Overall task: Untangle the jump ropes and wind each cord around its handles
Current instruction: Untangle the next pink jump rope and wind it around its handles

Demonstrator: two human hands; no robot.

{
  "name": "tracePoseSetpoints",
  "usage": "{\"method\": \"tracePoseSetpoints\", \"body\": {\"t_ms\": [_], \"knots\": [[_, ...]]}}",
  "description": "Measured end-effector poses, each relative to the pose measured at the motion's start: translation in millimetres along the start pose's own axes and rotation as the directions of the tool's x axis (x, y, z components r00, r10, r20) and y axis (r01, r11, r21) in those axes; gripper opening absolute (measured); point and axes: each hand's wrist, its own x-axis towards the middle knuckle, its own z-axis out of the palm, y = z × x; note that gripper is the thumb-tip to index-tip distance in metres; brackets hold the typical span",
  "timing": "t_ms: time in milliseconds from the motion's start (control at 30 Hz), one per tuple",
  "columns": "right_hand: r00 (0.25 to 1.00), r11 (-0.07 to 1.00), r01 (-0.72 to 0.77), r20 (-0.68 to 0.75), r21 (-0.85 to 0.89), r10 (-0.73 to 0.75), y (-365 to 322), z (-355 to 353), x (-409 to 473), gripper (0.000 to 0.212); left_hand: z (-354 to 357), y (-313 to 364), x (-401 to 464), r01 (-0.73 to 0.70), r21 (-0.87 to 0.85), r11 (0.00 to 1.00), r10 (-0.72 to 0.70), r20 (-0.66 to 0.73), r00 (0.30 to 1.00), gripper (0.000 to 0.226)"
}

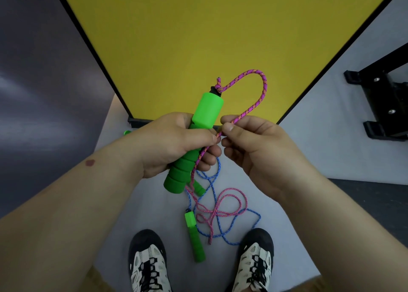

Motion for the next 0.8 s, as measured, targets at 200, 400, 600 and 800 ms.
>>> {"method": "tracePoseSetpoints", "body": {"t_ms": [200, 400, 600, 800], "knots": [[0.983, 0.987, 0.102, -0.165, 0.122, -0.081, -10.4, -10.4, 5.9, 0.007, -1.3, -0.5, -0.8, 0.001, 0.015, 1.000, -0.001, 0.029, 1.000, 0.004], [0.988, 0.987, 0.072, -0.146, 0.141, -0.051, -9.1, -11.5, 6.1, 0.008, -1.8, -0.4, -0.6, -0.011, 0.020, 1.000, 0.010, 0.035, 0.999, 0.004], [1.000, 1.000, -0.012, 0.013, 0.007, 0.012, 0.6, -0.6, 1.2, 0.006, -1.5, -1.5, -0.1, -0.005, 0.017, 1.000, 0.004, 0.035, 0.999, 0.008], [0.984, 0.988, 0.102, -0.160, 0.112, -0.084, -9.9, -10.1, 6.0, 0.006, -1.2, -0.8, -1.3, -0.007, 0.036, 0.999, 0.006, 0.051, 0.999, 0.003]]}}
